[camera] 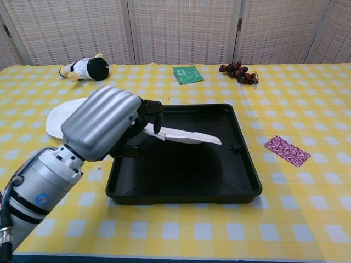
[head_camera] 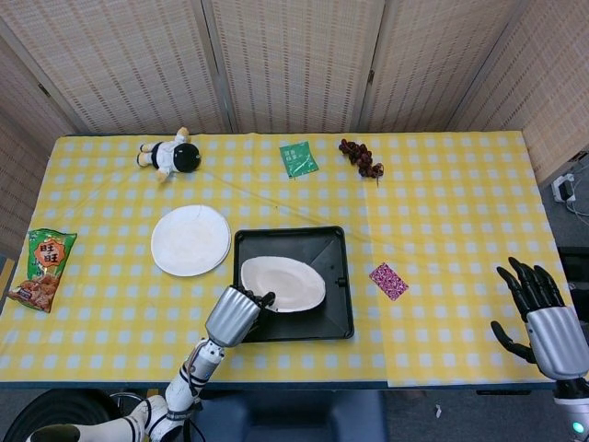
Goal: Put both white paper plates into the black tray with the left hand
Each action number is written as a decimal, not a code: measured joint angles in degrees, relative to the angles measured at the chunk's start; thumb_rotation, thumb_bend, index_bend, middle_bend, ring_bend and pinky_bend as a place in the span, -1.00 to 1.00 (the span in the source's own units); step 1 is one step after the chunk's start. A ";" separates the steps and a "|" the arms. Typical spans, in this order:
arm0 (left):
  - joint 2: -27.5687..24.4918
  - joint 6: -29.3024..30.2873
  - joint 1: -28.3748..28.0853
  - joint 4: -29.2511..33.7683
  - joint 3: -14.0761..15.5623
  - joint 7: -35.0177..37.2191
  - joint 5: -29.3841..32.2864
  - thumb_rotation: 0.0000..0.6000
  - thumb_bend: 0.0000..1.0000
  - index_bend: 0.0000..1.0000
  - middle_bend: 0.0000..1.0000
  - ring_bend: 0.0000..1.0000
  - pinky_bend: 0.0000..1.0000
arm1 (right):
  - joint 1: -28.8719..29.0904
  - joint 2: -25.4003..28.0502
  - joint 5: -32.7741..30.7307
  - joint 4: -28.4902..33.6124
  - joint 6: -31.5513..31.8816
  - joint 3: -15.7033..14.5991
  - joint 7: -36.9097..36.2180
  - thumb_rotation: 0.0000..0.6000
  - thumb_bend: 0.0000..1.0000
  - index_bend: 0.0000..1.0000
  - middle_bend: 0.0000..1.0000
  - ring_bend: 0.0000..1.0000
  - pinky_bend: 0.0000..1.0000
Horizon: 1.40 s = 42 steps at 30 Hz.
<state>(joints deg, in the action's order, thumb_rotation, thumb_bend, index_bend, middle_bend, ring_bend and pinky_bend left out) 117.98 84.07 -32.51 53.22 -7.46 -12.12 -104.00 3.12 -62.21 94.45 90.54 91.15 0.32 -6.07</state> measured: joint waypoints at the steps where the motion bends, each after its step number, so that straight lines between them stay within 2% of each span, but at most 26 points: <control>1: 0.55 -0.22 -0.46 -0.75 -0.12 0.34 0.23 1.00 0.05 0.26 1.00 1.00 1.00 | -0.05 0.11 -0.26 -0.03 -0.05 0.08 -0.21 1.00 -0.27 -1.00 -1.00 -1.00 -1.00; 12: 5.95 -2.39 -4.18 -10.11 -0.85 4.38 3.71 1.00 0.04 0.24 1.00 1.00 1.00 | 0.05 0.38 -2.01 -0.14 -1.15 0.87 -0.83 1.00 -0.27 -1.00 -1.00 -1.00 -1.00; 17: 6.37 -2.65 -4.56 -10.33 -0.49 5.03 4.96 1.00 -0.29 -0.22 1.00 1.00 1.00 | 0.13 0.20 -2.35 -0.08 -1.56 1.06 -0.56 1.00 -0.27 -1.00 -1.00 -1.00 -1.00; 19: 6.31 -2.54 -4.44 -9.40 -0.10 4.78 5.10 1.00 -0.38 -0.33 1.00 1.00 1.00 | 0.08 0.11 -2.36 0.03 -1.60 1.03 -0.41 1.00 -0.27 -1.00 -1.00 -1.00 -1.00; 25: 5.19 -3.01 -3.79 -5.00 1.33 2.07 5.59 1.00 -0.57 -0.45 1.00 1.00 1.00 | -0.39 -0.15 -1.98 0.29 -0.62 1.07 0.22 1.00 -0.27 -1.00 -1.00 -1.00 -1.00; 32: 2.28 -4.35 -2.78 2.14 2.47 -2.47 6.65 1.00 -0.64 -0.45 1.00 1.00 1.00 | -0.53 -0.29 -1.35 0.33 -0.49 0.88 0.42 1.00 -0.27 -1.00 -1.00 -1.00 -1.00; 42: -5.45 -12.63 -1.14 18.61 1.96 -12.39 14.47 1.00 -0.69 -0.45 1.00 1.00 1.00 | -0.57 -0.42 -0.18 0.47 -0.31 0.48 0.77 1.00 -0.27 -1.00 -1.00 -1.00 -1.00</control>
<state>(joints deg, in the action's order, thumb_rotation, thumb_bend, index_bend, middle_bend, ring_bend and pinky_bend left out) 112.53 71.45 -33.65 71.84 -5.49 -24.51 -89.53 2.55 -62.63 94.27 91.01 90.84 0.81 -5.30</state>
